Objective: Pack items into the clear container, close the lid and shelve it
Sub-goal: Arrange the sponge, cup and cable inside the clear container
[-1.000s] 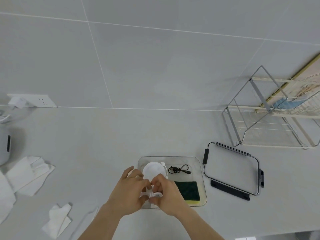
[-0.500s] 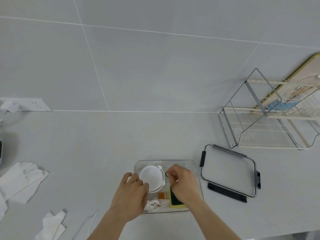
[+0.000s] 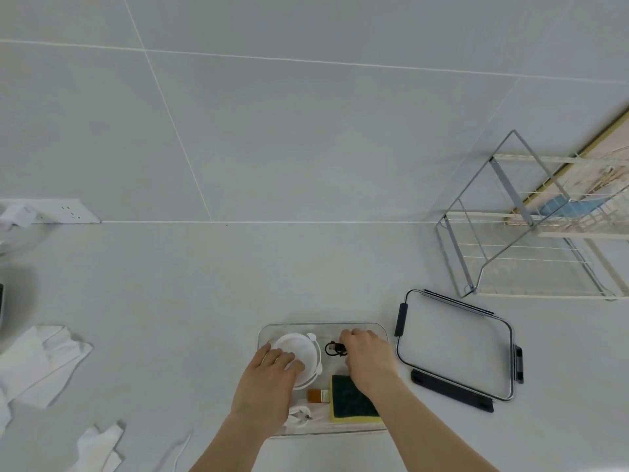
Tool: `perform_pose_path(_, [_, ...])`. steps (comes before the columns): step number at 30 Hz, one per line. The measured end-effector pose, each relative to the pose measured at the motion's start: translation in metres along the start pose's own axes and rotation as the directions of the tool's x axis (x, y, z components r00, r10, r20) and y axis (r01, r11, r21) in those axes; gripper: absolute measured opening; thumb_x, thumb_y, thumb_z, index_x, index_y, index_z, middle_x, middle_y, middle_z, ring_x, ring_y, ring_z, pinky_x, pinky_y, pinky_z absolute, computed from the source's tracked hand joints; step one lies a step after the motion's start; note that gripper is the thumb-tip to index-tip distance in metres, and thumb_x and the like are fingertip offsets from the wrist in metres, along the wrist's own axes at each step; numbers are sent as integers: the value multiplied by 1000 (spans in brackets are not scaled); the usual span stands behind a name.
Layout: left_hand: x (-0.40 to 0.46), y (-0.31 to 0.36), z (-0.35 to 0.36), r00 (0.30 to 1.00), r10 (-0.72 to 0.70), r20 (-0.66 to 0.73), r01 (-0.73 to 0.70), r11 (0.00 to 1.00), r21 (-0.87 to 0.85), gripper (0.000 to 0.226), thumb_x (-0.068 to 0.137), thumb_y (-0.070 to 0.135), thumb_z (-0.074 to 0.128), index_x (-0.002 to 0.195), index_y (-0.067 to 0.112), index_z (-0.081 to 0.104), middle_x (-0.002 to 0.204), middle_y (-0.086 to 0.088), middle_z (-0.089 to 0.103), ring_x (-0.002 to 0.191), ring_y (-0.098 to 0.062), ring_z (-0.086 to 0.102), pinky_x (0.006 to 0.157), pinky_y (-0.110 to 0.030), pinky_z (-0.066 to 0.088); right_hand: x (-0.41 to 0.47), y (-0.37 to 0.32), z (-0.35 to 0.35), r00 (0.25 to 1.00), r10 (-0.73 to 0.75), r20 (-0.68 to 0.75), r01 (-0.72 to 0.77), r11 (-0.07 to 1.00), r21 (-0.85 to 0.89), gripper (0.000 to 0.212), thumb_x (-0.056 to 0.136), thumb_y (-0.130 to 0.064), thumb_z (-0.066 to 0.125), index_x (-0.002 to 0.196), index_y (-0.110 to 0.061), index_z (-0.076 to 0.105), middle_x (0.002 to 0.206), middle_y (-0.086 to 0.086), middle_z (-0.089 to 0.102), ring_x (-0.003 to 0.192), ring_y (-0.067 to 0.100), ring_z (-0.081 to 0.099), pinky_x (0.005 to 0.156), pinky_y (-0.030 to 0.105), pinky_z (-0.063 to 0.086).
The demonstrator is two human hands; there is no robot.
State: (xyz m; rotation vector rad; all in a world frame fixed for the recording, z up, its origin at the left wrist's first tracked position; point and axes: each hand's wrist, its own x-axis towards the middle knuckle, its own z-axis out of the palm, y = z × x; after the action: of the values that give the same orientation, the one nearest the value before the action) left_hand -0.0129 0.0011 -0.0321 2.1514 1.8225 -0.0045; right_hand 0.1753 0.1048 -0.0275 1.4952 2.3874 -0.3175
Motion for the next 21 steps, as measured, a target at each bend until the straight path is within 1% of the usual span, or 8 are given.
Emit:
perform_pose_path(3, [2,1,0,1000,-1,10,1,1000,-8,61,35,26,88,93,34,72,98,11,73,90,-13,68,101,-36,47,1,0,4,1000,-18,13,19,999,-50,36,79,3,64,110,-15,59,106,5,62,97,25,58,74,34,45])
perform_pose_path(6, [3,0,0,1000,0,19,0,1000,-24,63,34,22,87,94,35,72,98,13,73,90,-12,69,97,-36,51,1,1,6,999,-33,-22,33,999,-35,32,77,3,63,104,-16,61,103,4,63,96,26,57,80,34,45])
perform_pose_path(8, [4,1,0,1000,-7,13,8,1000,-18,64,33,18,86,94,36,73,98,13,74,90,-11,69,96,-36,52,-2,1,5,997,-8,-75,13,998,66,29,80,0,61,104,-18,61,103,2,63,96,25,57,80,34,44])
perform_pose_path(10, [6,1,-3,1000,-12,23,12,1000,-10,66,30,16,86,92,35,74,96,13,74,88,-11,70,94,-36,53,-9,1,2,984,44,-171,-2,970,244,28,84,-4,60,107,-20,63,104,-1,63,95,24,58,76,33,46])
perform_pose_path(12, [7,1,-7,999,-33,31,34,999,-15,66,29,18,89,91,35,74,94,14,74,86,-11,70,89,-33,55,-21,1,-2,960,56,-273,51,927,371,29,84,-4,61,106,-23,64,103,-5,62,89,21,58,68,30,47])
perform_pose_path(16, [8,1,-17,990,-130,-51,123,985,-117,56,55,6,77,102,34,69,98,15,71,93,-15,65,87,-28,52,-43,-10,-9,916,-86,-391,247,890,384,29,81,-5,60,101,-26,60,97,-10,63,84,16,56,63,27,46])
perform_pose_path(19, [5,-2,-31,962,-205,-178,170,966,-197,54,57,-2,69,99,31,65,93,15,69,90,-14,62,82,-26,49,-48,-33,-10,898,-216,-384,351,878,327,26,78,-10,61,99,-26,62,91,-7,63,80,18,57,65,29,47])
perform_pose_path(21, [0,-6,-40,942,-236,-238,179,954,-239,48,62,1,68,99,31,62,92,16,67,89,-13,59,82,-24,46,-49,-51,-5,887,-293,-356,400,874,276,29,75,-9,62,100,-23,65,90,-3,64,78,20,57,67,31,50])
